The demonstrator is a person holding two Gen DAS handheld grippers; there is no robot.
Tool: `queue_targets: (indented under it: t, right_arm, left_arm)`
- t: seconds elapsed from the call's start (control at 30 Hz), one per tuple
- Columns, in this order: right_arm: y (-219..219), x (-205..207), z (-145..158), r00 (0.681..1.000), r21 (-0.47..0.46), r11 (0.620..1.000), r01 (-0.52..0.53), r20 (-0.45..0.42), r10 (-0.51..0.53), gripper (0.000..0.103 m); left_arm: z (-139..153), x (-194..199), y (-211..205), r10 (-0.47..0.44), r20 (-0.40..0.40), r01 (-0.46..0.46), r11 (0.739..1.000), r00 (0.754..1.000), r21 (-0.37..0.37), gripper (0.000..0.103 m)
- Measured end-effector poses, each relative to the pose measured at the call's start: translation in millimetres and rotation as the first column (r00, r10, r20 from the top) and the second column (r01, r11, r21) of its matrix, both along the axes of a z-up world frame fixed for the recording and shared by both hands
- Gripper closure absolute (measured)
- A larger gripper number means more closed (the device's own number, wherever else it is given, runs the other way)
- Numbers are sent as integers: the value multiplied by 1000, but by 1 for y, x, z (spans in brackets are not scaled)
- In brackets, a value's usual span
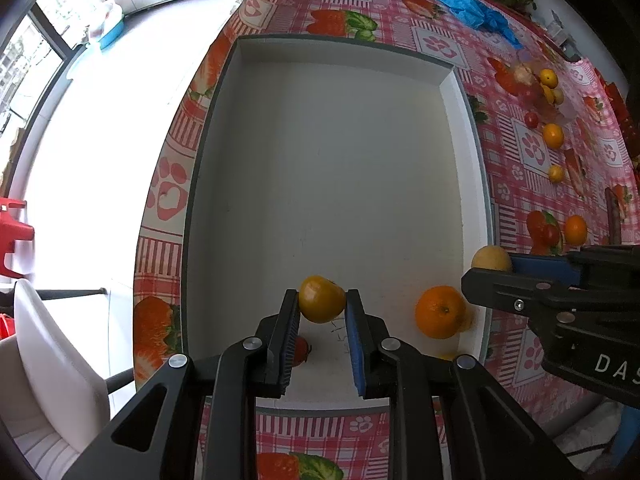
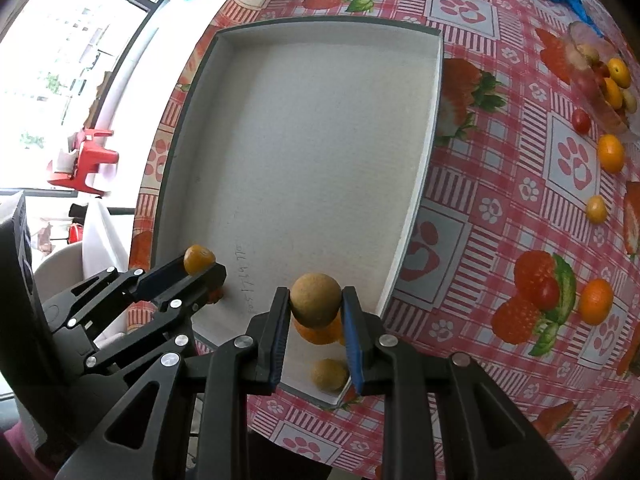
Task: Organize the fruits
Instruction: 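Carry the yellow tomato and kiwi over the tray and open both tools, then move both open tools away from the tray toward the loose fruit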
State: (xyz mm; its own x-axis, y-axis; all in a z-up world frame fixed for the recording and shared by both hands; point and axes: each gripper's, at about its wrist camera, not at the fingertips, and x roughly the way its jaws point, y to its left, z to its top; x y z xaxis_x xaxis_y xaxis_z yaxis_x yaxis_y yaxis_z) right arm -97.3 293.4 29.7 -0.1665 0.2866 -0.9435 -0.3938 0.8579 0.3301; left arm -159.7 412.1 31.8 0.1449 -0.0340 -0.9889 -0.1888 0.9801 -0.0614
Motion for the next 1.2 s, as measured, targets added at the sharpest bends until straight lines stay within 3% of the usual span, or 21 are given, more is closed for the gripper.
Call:
queue_targets:
  t: [0.23,0.3,0.5,0.57,0.6,0.63,0.73,0.83,0.9,1.0,1.2]
  right_arm:
    - [10,-2,-5,1000,5,1000,-1,-13,1,73]
    - [9,0,-4,1000,8,1000,0,-18,0,56]
    - [9,-1,-1,1000,24,1000,3,-20,-2,32]
    - [6,-1,0,1000,28,1000,11,-22,-11,27]
    - [4,-1,0,1000,27,999,16,-22,-16,23]
    - [3,0,0,1000,25,999,20,-21,-20,23]
    - [-2,1,-1,999,5,999,34,-18,-34,20]
    - [-11,2,0,999,-19,999,50,4,-50,11]
    - [-19,2,1,998,-43,998,55,38,-53,0]
    - [-29,1,3,995,-74,996,57,90,-50,0]
    - [-55,-2,-6,994,-93,990,105,36,-102,0]
  left_arm:
    - [-5,1,2,2,-11,-2,1000,1000,1,79]
    - [-6,1,2,-3,-11,3,1000,1000,-2,79]
    - [-10,2,-1,-9,-38,9,1000,999,10,75]
    - [-9,2,-2,1,-33,0,1000,999,16,25]
    - [-6,1,-2,10,-16,-10,999,1000,34,19]
    - [-2,-1,-3,15,13,-15,999,1000,49,19]
    - [-3,-1,-5,5,-9,-5,999,1000,42,19]
    - [-4,0,-4,9,-29,-8,999,1000,44,19]
    - [-5,-1,-4,17,-38,-16,999,999,37,19]
    - [-3,-3,-4,17,-45,-15,999,999,35,19]
    - [-2,-7,-11,-1,-60,3,999,998,33,19]
